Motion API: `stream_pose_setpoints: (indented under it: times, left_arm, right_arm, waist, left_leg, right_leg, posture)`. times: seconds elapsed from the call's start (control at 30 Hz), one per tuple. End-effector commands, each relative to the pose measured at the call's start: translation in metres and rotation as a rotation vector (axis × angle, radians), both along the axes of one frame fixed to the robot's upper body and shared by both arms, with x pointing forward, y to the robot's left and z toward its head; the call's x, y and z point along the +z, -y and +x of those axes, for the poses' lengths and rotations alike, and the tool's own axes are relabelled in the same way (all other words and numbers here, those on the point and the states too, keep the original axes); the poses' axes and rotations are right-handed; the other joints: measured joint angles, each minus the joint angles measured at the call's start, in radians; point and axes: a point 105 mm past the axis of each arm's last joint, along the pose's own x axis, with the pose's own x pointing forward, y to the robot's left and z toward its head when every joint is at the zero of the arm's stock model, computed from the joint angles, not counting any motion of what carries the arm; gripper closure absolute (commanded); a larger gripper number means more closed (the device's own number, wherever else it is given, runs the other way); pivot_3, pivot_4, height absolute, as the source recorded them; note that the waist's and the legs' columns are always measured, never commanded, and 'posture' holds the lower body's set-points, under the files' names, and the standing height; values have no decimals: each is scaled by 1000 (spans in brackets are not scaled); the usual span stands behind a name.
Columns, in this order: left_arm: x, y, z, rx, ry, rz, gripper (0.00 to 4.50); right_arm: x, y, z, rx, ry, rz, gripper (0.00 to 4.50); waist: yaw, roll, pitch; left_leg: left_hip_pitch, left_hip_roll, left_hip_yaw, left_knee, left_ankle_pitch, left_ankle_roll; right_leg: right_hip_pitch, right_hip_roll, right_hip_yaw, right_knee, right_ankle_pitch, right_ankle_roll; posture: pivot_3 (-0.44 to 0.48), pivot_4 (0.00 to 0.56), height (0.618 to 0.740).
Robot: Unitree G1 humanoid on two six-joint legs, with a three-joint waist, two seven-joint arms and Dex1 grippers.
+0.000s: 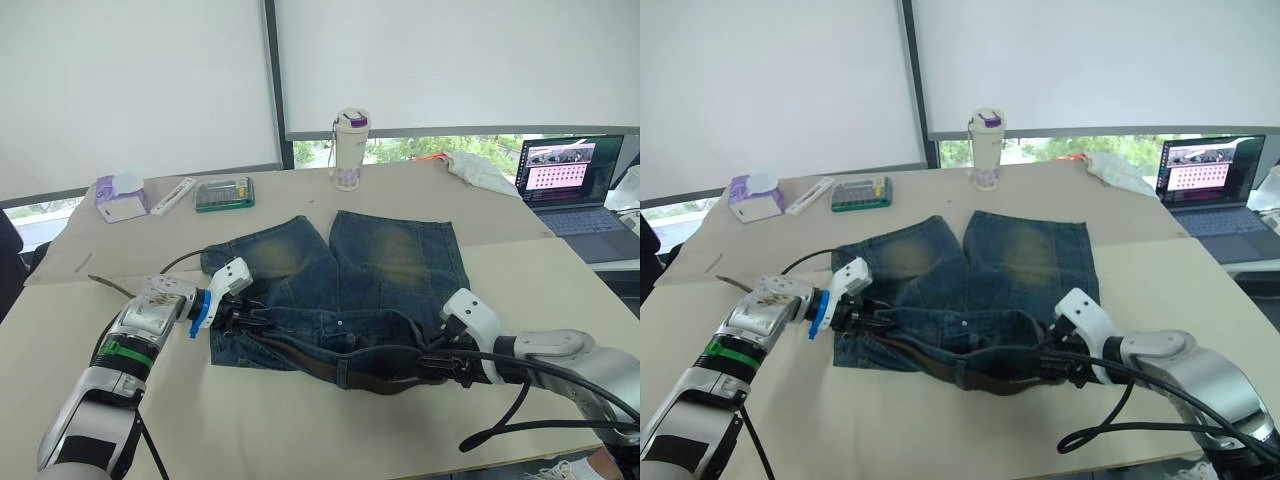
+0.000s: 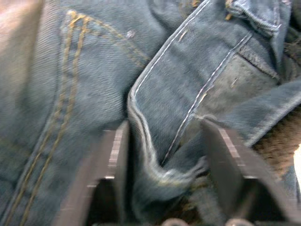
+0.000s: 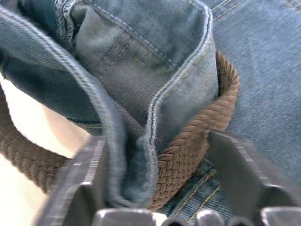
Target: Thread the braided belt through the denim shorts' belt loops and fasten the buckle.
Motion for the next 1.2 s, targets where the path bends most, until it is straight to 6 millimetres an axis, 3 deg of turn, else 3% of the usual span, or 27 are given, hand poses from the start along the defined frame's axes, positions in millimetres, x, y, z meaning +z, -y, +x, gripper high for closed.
stream_pose_setpoints:
  times: [0.03, 0.1, 0.2, 0.37, 0.5, 0.6, 0.67, 0.8, 0.87, 1.03, 1.07, 1.13, 1.2]
  left_arm:
    - [2, -8, 15, 49, 94, 46, 3852]
    - [0, -14, 27, 80, 158, 98, 4477]
    - [4, -22, 51, 160, 267, 160, 4500]
    - [32, -24, 85, 290, 447, 185, 4500]
    - [69, -27, 100, 368, 602, 138, 4500]
    - [84, -21, 90, 296, 605, -18, 4500]
    - [82, -20, 71, 198, 556, -101, 4500]
    - [54, -27, 5, 80, 328, -188, 4500]
    - [48, -28, -10, 93, 292, -182, 4500]
    - [28, -31, -42, 78, 179, -129, 4500]
    - [25, -33, -50, 73, 117, -134, 3780]
    - [24, -37, -61, 75, 40, -147, 3147]
    - [33, -49, -55, 154, 16, -188, 2468]
  right_arm:
    - [9, -1, 19, -22, 102, -40, 2820]
    - [13, 1, 39, -64, 168, -68, 3489]
    - [19, 2, 69, -110, 254, -105, 4454]
    - [33, 8, 112, -166, 386, -172, 4454]
    - [51, 5, 125, -132, 486, -162, 4454]
    - [57, -5, 112, -43, 524, -89, 4454]
    - [51, -10, 90, 53, 530, -73, 4454]
    - [23, -9, 45, 130, 445, -39, 4454]
    - [16, -8, 32, 151, 420, -49, 4454]
    - [1, -10, 5, 226, 358, -70, 4454]
    - [-5, -9, -2, 255, 325, -80, 4500]
    - [-12, -7, -14, 324, 289, -115, 4500]
    - [-12, -6, -27, 337, 245, -83, 3586]
  waist:
    - [0, 0, 0]
    - [-2, -1, 0]
    - [0, -1, 0]
    - [3, -2, -1]
    - [0, -2, -1]
    - [-5, -2, -1]
    - [-8, -1, -1]
    - [-32, 7, -6]
    - [-35, 7, -5]
    - [-14, 6, -3]
    - [-14, 6, -3]
    - [-15, 7, -3]
    - [-11, 6, -2]
  left_leg:
    - [0, 0, 0, 0, 0, 0]
    - [1, 0, 0, 0, 0, 0]
    - [1, -1, 1, 0, 1, -1]
    - [-1, -6, 2, 1, 5, -9]
    - [-4, -6, 2, 0, 6, -11]
    - [-4, -7, 0, 0, 6, -11]
    - [-5, -6, 0, -1, 6, -11]
    - [-3, 2, -2, -2, 1, -4]
    - [-2, 2, -1, -1, -4, 3]
    - [3, 1, -1, 1, -4, 3]
    - [3, 1, -1, 0, -4, 3]
    - [3, 1, 0, 0, -4, 3]
    - [3, 1, 0, 0, -4, 3]
  right_leg:
    - [0, 0, 0, 0, 0, 0]
    - [0, 0, 0, 0, 0, 0]
    - [0, 0, 0, 0, 0, -1]
    - [-2, -1, -1, 1, 1, -1]
    - [-3, -2, -2, 2, 2, 0]
    - [-4, -2, -2, 2, 2, 1]
    - [-4, -2, -3, 2, 2, 1]
    - [-3, 0, 0, 4, 1, 1]
    - [-3, 1, 2, 3, 1, 1]
    - [2, 1, 1, 0, 1, 1]
    - [2, 1, 1, 0, 0, 1]
    - [1, 1, 1, 0, -1, 1]
    - [1, 1, 1, 0, -1, 1]
  posture:
    - [0, 150, 740]
    - [0, 150, 740]
    - [0, 150, 740]
    - [0, 150, 740]
    - [0, 150, 740]
    - [0, 150, 740]
    - [0, 150, 740]
    - [0, 150, 740]
    - [0, 150, 740]
    - [0, 150, 740]
    - [0, 150, 740]
    - [0, 150, 740]
    - [0, 150, 740]
